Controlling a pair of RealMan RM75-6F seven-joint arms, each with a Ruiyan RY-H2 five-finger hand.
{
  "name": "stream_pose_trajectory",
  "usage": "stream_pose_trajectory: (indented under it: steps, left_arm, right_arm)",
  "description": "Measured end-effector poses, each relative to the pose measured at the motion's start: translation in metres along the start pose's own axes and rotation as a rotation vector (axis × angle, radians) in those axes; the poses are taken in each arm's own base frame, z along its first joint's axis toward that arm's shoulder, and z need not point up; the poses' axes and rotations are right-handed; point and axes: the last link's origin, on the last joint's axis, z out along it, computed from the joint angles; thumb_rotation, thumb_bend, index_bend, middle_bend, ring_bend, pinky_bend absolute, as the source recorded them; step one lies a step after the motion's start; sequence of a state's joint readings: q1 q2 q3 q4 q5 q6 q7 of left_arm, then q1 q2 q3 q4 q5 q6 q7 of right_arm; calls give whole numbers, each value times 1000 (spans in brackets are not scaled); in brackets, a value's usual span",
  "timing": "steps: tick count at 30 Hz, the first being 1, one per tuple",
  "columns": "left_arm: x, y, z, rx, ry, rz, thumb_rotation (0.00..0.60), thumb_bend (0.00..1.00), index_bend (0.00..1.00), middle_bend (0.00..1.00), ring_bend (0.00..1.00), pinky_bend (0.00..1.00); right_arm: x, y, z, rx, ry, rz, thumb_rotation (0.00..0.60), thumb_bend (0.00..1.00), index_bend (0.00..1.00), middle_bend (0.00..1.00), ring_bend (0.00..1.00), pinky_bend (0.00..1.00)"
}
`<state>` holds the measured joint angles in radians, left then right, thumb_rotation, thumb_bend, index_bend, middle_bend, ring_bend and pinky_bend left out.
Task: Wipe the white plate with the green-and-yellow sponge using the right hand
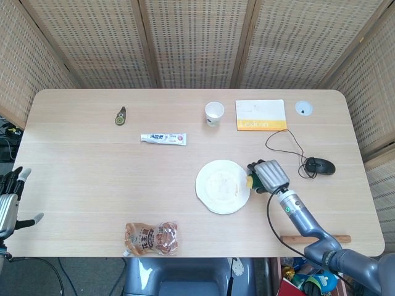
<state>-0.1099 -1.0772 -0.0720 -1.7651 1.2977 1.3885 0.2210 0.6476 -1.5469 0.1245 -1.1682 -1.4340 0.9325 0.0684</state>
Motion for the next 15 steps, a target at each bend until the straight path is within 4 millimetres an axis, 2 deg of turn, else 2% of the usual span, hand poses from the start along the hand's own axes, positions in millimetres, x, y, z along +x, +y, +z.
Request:
stream_pose_trajectory:
  steps: [2,6,8,15]
  left_arm:
    - [0,0,1,2,-4,0,600,0,0,0,0,0]
    - [0,-1,4,11,-10,-4,600,0,0,0,0,0]
    - [0,-1,5,14,-12,-6,600,0,0,0,0,0]
    - [0,-3,7,20,-19,-9,600,0,0,0,0,0]
  right_arm:
    - [8,-12,1,37,0,63,600,278,496,483,402,667]
    - [29,-51,12,137,-8,171,600,278,496,483,403,667]
    - [33,-59,17,148,-14,197,600,278,496,483,402,667]
    - [17,-71,20,117,-86,234,600,283,496,483,402,667]
